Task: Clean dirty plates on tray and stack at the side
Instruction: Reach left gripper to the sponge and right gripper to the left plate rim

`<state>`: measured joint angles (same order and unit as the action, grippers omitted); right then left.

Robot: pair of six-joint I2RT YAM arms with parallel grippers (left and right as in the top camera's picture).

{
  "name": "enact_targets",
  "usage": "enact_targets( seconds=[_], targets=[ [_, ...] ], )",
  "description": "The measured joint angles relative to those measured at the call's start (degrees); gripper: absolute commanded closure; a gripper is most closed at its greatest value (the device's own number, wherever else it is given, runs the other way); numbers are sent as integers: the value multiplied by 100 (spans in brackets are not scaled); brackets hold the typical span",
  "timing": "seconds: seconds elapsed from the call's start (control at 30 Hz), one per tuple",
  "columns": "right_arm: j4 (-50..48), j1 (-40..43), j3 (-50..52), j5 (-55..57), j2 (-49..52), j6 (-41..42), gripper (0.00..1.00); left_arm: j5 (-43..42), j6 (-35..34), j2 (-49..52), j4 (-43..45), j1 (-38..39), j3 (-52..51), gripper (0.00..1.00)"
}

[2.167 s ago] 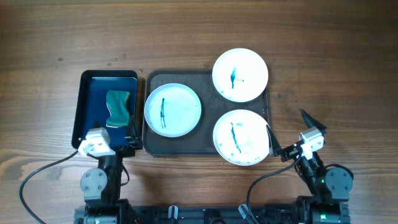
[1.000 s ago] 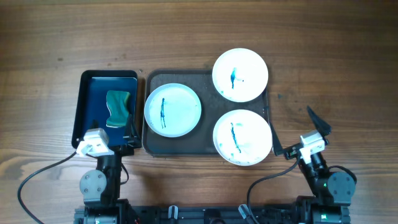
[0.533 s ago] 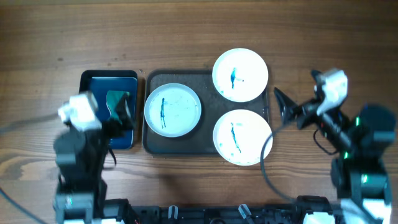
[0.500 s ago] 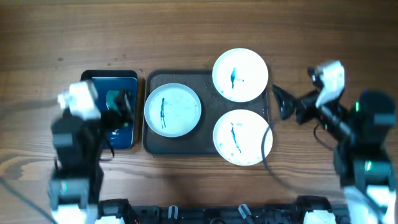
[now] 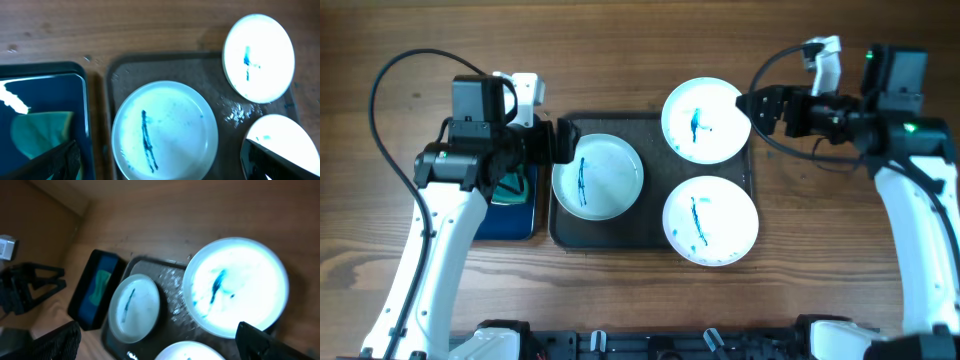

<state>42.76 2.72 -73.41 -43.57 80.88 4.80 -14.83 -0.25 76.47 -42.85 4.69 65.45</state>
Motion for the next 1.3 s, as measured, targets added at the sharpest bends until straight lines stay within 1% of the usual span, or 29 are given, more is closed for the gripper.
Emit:
enact_targets(
  seconds=[0.1, 0.17, 0.23, 0.27, 0.3, 0.37, 0.4, 0.47, 0.6, 0.7, 0.8, 0.93, 1.03, 1.2, 1.23, 1.27, 1.3],
  targets=[
    [0, -433, -4, 61, 487, 232, 8, -120, 2, 42, -201, 20, 7, 0],
    [0, -898, -26, 415, 699, 417, 10, -149, 2, 42, -254, 20, 7, 0],
    [9, -1519, -118, 946, 861, 610, 14, -153, 2, 44, -302, 20, 9, 0],
    [11, -1727, -166, 1174, 896, 697, 18, -142, 0, 48, -317, 20, 9, 0],
    [4, -2020, -243, 1486, 935, 824, 24, -72, -22, 59, -343, 17, 9, 0],
    [-92, -2505, -426, 1996, 1067, 992, 33, 468, -573, 160, -431, -116, 11, 0],
    [-162, -2658, -501, 2140, 1172, 1095, 34, 621, -754, 197, -459, -225, 11, 0],
    [-238, -2916, -671, 2374, 1554, 1261, 38, 872, -1104, 249, -485, -590, 11, 0],
    [-162, -3259, -793, 2599, 2498, 1532, 45, 1211, -1478, 256, -785, -1091, 20, 0],
    [-120, -3407, -796, 2763, 2977, 1801, 52, 1482, -1648, 343, -1060, -1300, 24, 0],
    [-251, -3418, -798, 2846, 3222, 2046, 60, 1650, -1770, 527, -1097, -1493, 24, 0],
    [-507, -3421, -807, 2820, 3346, 2249, 64, 1716, -1858, 726, -1113, -1532, 24, 0],
    [-601, -3432, -837, 2817, 3407, 2363, 65, 1716, -1899, 881, -1069, -1532, 24, 1],
    [-726, -3565, -872, 2682, 3834, 2420, 67, 1716, -1926, 1086, -1029, -1532, 24, 0],
    [-793, -3587, -872, 2660, 3851, 2433, 66, 1716, -1932, 1097, -1029, -1532, 24, 0],
    [-850, -3591, -872, 2643, 3851, 2437, 60, 1716, -1941, 1097, -1027, -1532, 24, 0],
    [-857, -3591, -883, 2636, 3851, 2435, 57, 1716, -1943, 1097, -1023, -1532, 24, 0]
  ],
)
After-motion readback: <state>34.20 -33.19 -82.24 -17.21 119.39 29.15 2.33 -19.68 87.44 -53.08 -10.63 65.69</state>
